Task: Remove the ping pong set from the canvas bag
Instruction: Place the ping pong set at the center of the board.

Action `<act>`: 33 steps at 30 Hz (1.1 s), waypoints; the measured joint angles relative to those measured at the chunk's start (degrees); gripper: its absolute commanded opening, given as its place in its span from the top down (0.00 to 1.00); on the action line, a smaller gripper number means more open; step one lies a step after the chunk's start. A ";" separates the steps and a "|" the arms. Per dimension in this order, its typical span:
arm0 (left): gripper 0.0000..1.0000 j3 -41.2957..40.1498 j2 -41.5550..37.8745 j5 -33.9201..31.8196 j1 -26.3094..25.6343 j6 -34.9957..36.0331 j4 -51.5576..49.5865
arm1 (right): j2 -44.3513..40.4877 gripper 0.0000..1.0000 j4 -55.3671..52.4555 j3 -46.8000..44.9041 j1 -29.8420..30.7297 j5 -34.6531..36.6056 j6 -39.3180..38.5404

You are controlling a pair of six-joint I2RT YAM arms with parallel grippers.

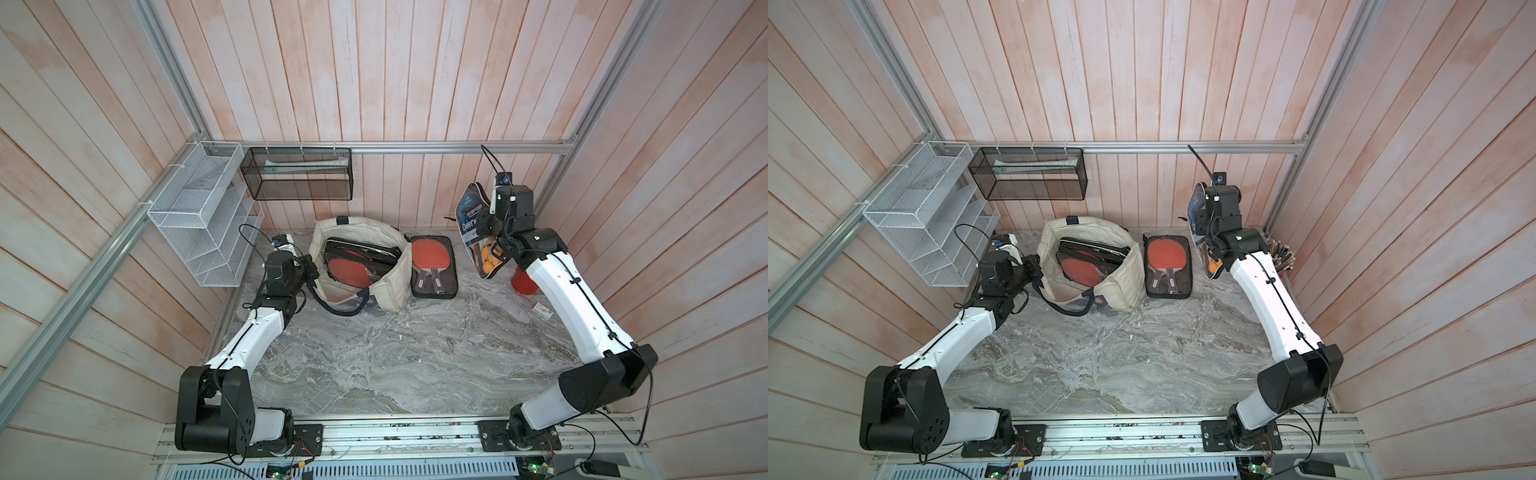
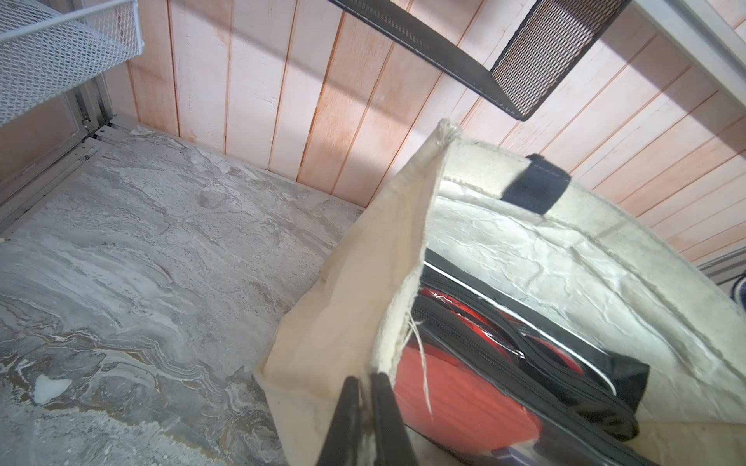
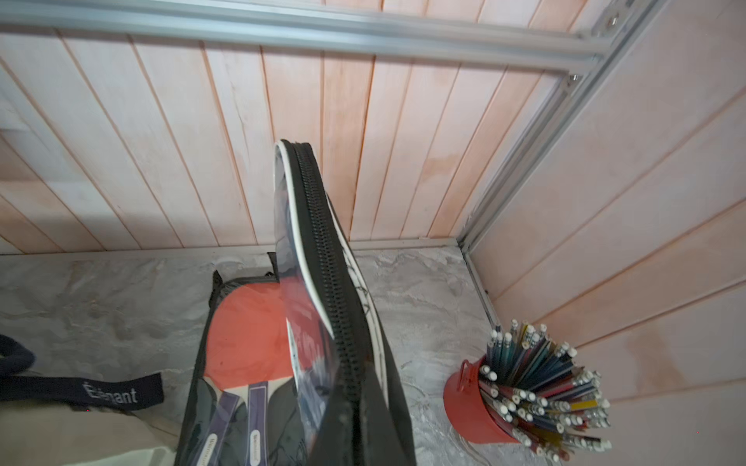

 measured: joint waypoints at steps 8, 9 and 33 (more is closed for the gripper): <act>1.00 0.00 0.00 0.00 0.00 0.02 0.00 | -0.09 1.00 6.40 -12.59 -6.43 -5.55 4.37; 1.00 0.00 0.00 0.00 0.00 0.02 0.00 | -0.09 1.00 7.43 -13.62 -7.15 -6.32 4.81; 1.00 0.00 0.00 0.00 0.00 0.04 0.07 | 8.31 1.00 20.06 -22.43 -14.64 -12.68 9.35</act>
